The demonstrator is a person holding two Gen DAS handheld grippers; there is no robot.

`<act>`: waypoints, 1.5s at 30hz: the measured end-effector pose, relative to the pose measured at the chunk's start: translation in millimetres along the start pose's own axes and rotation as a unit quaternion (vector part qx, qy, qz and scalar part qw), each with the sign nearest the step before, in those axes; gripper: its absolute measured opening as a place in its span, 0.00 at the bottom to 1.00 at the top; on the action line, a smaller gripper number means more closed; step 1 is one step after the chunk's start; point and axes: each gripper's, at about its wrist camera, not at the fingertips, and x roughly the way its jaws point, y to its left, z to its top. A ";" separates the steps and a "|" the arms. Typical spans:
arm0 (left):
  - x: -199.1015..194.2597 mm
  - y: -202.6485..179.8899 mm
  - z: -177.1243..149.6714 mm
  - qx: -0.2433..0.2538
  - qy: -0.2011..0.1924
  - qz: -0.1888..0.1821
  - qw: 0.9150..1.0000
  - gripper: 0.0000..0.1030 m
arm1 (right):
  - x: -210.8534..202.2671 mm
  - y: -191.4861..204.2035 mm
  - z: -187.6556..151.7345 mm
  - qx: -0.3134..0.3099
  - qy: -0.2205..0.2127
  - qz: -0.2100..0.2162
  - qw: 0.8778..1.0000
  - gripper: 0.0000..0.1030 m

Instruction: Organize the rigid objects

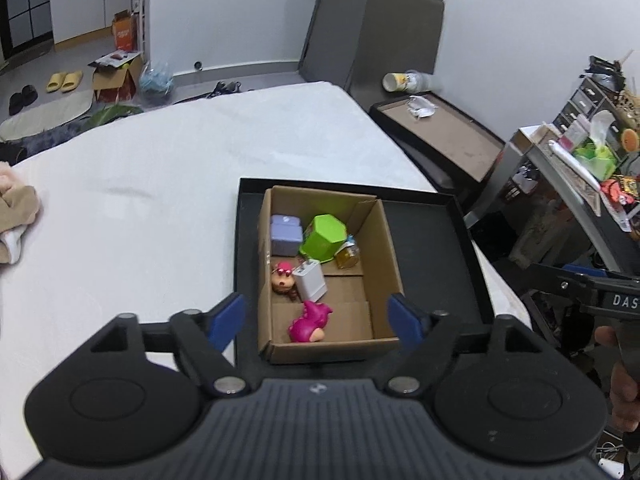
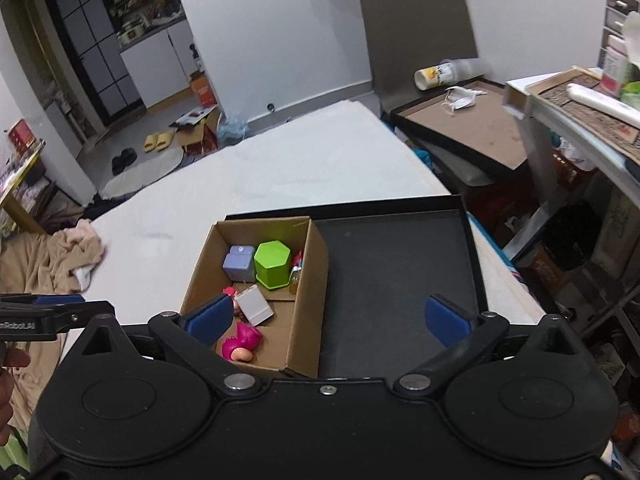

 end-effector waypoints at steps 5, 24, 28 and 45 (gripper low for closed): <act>-14.2 -10.1 -0.2 0.015 -0.011 -0.004 1.000 0.83 | -15.9 -3.8 -1.5 0.014 -0.014 -0.009 1.000 1.00; -71.3 -30.1 -9.5 0.048 -0.058 -0.012 0.997 0.93 | -77.6 -8.4 -15.1 0.038 -0.066 -0.043 0.996 1.00; -79.1 -31.3 -15.3 0.054 -0.064 -0.015 0.996 0.93 | -85.1 -3.7 -19.1 0.033 -0.070 -0.051 0.996 1.00; -83.6 -44.5 -35.3 0.084 -0.070 -0.022 0.994 0.93 | -89.7 11.6 -46.0 0.017 -0.048 -0.062 0.997 1.00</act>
